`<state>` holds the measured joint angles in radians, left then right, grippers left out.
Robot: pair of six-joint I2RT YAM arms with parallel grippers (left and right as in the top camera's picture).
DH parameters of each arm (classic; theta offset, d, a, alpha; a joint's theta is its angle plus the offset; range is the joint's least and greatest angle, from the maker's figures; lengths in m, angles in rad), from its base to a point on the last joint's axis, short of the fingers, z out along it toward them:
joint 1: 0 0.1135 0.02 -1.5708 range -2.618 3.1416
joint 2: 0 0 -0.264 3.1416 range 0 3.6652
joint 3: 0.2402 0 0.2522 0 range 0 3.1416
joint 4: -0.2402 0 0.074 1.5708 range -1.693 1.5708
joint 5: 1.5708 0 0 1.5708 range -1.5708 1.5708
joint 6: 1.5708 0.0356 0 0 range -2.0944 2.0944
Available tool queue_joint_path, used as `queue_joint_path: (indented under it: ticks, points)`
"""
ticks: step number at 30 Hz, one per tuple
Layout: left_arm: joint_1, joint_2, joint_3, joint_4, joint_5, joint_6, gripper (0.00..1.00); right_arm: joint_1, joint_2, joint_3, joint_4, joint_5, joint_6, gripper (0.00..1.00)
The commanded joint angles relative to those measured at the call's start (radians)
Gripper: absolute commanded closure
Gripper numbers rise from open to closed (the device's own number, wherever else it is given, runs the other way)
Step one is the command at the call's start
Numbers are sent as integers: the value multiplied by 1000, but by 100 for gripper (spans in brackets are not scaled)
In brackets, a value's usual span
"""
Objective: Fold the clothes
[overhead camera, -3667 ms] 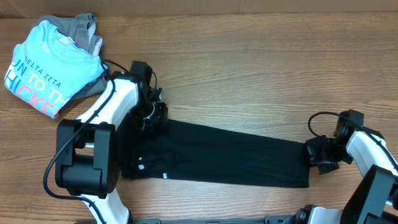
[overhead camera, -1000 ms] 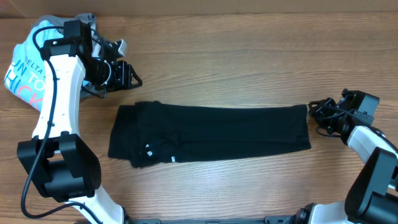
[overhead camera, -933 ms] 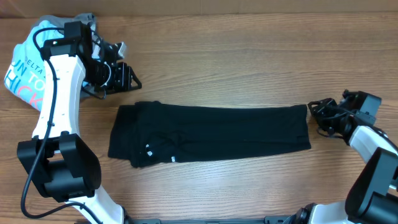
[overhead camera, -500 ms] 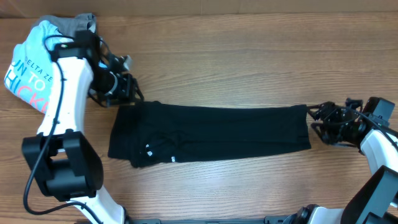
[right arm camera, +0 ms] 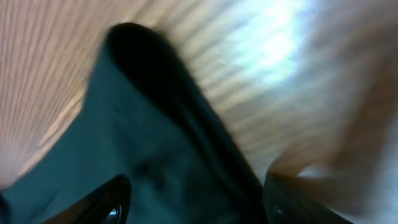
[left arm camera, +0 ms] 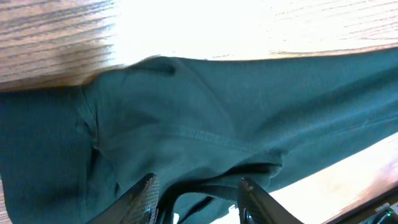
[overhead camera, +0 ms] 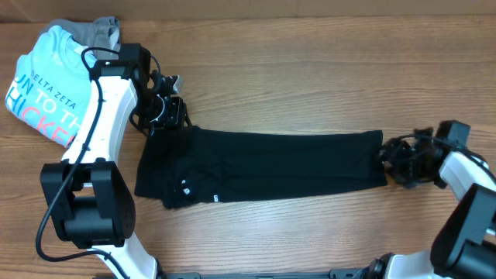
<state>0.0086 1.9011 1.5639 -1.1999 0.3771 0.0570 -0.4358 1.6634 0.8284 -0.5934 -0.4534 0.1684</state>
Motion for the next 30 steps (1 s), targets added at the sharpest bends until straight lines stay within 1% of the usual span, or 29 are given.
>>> queue_joint_path:
  ticks: [1,5,7,8,11,16,22,26,30]
  points:
    - [4,-5,-1,2,-7,-11,55,50,82,-4,-1,-37,-109,32]
    - [4,-5,-1,0,-7,-7,55,84,88,-4,-36,-39,-125,53]
    - [4,-5,-1,0,-7,-7,55,83,88,-3,-55,-22,-124,76]
    - [4,-5,-1,0,-7,-7,55,79,86,0,-68,-11,-119,84]
    - [4,-5,-1,0,-7,-3,55,60,76,33,-106,11,-116,95]
    - [4,-5,-1,0,-7,0,55,33,11,122,-199,20,-86,96]
    - [4,-5,-1,-4,-7,0,55,51,-99,241,-347,26,-68,96]
    - [4,-5,2,-5,-6,-1,56,114,-147,264,-421,26,-68,96]
    - [4,-5,29,-22,-6,0,55,223,-161,264,-459,27,-80,96]
